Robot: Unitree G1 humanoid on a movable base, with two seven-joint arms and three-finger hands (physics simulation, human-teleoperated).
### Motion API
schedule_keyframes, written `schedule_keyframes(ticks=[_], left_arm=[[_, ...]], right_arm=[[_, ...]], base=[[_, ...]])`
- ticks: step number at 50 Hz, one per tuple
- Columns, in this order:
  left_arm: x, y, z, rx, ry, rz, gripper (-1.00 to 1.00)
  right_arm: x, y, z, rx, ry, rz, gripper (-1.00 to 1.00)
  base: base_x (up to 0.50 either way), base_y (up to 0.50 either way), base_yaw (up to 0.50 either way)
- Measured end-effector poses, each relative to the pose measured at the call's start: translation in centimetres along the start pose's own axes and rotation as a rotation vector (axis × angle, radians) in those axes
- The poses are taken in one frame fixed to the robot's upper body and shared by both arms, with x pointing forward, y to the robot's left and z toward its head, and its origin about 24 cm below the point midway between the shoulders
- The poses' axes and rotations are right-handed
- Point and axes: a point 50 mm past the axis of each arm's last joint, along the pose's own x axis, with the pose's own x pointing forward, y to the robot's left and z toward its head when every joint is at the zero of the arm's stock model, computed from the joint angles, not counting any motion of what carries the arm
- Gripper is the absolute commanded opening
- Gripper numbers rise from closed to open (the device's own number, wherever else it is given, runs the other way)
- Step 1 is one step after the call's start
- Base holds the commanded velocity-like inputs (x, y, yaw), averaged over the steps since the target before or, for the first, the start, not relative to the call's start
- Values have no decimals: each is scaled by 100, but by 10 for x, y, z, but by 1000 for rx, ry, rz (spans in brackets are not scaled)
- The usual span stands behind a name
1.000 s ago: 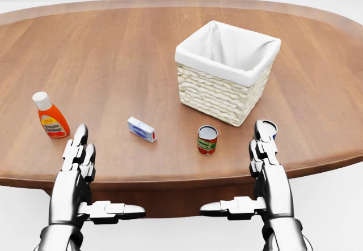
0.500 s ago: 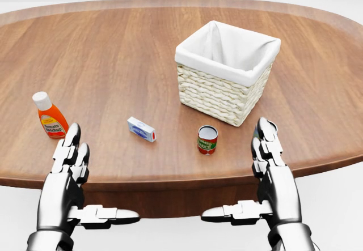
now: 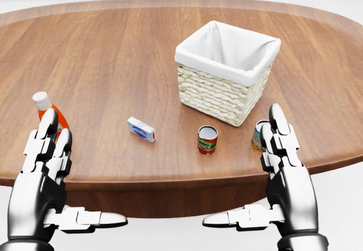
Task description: Pick up the ketchup, and put it in the basket.
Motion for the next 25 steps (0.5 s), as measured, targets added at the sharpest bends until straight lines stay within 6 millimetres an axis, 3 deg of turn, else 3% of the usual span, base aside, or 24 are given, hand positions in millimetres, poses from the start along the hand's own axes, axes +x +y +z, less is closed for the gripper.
schedule_keyframes(ticks=[9, 25], left_arm=[[-2, 0, 4, 2, -14, -7, 100], [-4, -1, 6, 1, -20, -24, 100]], right_arm=[[-1, 0, 0, -12, 3, -10, 100], [-1, 0, -1, -35, 8, -21, 100]], base=[[0, 2, 0], [0, 50, 0]])
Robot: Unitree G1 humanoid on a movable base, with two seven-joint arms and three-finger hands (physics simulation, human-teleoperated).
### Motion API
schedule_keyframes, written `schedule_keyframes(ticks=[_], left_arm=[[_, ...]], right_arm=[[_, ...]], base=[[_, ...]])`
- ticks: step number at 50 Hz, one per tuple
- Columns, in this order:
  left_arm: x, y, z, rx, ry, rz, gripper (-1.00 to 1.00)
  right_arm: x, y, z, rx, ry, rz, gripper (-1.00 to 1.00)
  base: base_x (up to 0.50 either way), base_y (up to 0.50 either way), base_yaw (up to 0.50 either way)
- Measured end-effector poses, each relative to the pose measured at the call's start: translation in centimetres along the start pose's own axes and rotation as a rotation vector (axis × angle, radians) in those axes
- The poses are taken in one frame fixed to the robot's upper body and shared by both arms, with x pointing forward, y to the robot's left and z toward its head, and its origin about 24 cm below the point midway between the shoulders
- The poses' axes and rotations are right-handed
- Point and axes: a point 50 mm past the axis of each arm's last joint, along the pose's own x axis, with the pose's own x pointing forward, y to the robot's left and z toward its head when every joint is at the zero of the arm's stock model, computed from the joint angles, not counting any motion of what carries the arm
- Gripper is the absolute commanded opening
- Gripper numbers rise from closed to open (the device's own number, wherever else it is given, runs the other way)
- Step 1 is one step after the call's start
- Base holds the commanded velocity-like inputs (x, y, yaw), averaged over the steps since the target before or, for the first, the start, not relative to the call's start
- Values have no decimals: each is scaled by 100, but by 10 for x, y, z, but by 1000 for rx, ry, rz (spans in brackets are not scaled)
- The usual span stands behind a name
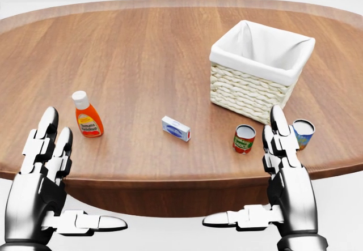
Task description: Pick up the ketchup, and put it in the basket.
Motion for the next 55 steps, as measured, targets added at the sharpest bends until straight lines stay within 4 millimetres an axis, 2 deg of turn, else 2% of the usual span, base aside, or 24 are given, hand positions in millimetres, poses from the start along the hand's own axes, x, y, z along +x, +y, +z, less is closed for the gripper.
schedule_keyframes(ticks=[9, 25, 55], left_arm=[[0, 0, 0, 1, 1, -4, 100], [1, 1, 4, -8, -18, 4, 100], [0, 2, 12, -4, -53, 14, 100]], right_arm=[[0, 2, 0, -7, 1, 4, 100], [1, 5, 3, -8, -15, 6, 100], [-5, 9, 11, 4, -43, 34, 100]], base=[[0, 46, 0], [0, 0, 0], [50, 0, 0]])
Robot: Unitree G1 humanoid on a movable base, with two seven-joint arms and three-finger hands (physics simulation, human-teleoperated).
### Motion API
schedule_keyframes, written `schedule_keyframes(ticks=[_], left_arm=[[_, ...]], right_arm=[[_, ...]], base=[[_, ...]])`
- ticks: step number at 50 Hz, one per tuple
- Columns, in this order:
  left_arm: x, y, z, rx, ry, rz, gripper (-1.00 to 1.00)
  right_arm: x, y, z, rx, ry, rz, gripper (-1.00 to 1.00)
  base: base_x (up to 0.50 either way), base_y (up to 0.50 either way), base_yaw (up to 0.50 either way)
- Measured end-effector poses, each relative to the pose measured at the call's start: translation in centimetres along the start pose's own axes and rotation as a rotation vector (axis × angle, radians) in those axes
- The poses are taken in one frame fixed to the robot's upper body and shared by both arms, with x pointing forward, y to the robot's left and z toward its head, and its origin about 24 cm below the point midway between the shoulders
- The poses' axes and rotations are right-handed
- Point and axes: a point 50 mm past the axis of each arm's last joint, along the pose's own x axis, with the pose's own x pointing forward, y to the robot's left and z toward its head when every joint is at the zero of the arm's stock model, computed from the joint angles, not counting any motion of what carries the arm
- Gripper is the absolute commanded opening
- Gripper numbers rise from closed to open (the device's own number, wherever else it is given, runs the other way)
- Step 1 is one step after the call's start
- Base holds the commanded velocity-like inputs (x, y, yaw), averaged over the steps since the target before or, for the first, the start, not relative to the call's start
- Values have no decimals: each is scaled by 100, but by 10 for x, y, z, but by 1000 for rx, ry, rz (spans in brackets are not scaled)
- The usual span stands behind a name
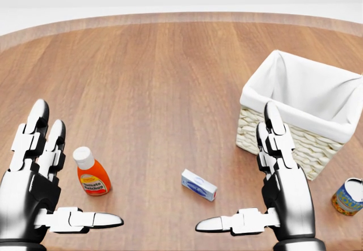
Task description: Pick up the ketchup, and put it in the basket.
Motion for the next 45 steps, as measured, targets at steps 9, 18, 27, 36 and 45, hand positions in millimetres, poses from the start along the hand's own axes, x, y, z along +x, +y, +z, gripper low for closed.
schedule_keyframes(ticks=[9, 18, 27, 36, 45], left_arm=[[0, -1, 1, 9, -3, -4, 100], [0, -3, 1, 18, -4, -9, 100], [0, -5, 0, 28, 3, -16, 100], [-1, -4, 0, 34, 7, -14, 100], [-3, -2, 2, 43, -2, -7, 100]], right_arm=[[-1, 0, 2, 3, -6, 1, 100], [-1, 0, 4, 7, -15, 0, 100], [0, 0, 4, 6, -19, -3, 100], [0, 0, 3, 6, -13, -10, 100], [0, 0, 3, 6, -11, -13, 100]], base=[[50, 0, 0], [50, 0, 0], [28, 0, 0], [0, 0, 0], [0, 0, 0]])
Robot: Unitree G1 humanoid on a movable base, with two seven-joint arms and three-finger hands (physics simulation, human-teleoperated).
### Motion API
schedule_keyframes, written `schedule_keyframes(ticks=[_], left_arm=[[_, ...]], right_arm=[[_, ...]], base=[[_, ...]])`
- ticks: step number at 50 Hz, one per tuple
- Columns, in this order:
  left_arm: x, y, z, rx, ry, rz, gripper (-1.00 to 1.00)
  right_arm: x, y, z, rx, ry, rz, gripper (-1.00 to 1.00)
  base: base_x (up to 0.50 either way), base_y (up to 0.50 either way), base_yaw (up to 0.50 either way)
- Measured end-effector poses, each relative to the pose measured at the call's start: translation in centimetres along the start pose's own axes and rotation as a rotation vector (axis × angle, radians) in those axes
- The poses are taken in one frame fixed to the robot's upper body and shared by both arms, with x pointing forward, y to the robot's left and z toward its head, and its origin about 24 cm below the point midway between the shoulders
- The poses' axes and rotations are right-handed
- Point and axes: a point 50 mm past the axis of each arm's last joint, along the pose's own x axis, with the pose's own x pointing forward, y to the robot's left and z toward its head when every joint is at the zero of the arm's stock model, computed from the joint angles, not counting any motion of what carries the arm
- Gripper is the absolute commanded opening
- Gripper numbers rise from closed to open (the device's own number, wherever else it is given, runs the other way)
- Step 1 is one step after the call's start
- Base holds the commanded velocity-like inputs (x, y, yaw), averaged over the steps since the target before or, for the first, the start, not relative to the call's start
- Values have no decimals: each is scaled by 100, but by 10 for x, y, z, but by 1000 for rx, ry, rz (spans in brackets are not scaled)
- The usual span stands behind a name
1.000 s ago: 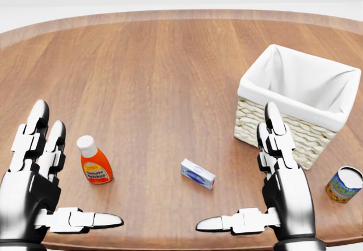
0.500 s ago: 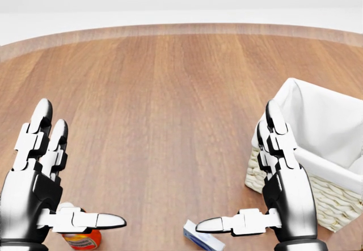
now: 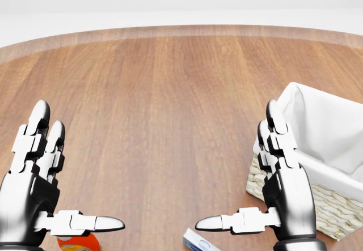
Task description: Pick up the ketchup, and put it in the basket.
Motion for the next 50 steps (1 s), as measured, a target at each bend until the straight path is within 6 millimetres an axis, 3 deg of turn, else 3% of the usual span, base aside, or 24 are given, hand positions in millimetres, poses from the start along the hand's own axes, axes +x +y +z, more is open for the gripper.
schedule_keyframes(ticks=[11, 24, 36, 50], left_arm=[[-4, 7, 0, 19, 7, 26, 100], [-7, 27, -19, 66, 78, 95, 100], [-10, 56, -63, 182, 202, 168, 100], [-17, 70, -91, 216, 337, 202, 100]], right_arm=[[0, 1, -2, -1, 7, 1, 100], [1, 2, -3, -3, 14, 5, 100], [1, -1, -5, -7, 20, -5, 100], [2, -1, -7, -9, 28, -9, 100]], base=[[0, 0, 0], [0, 0, 0], [0, 0, 0], [0, 0, 0]])
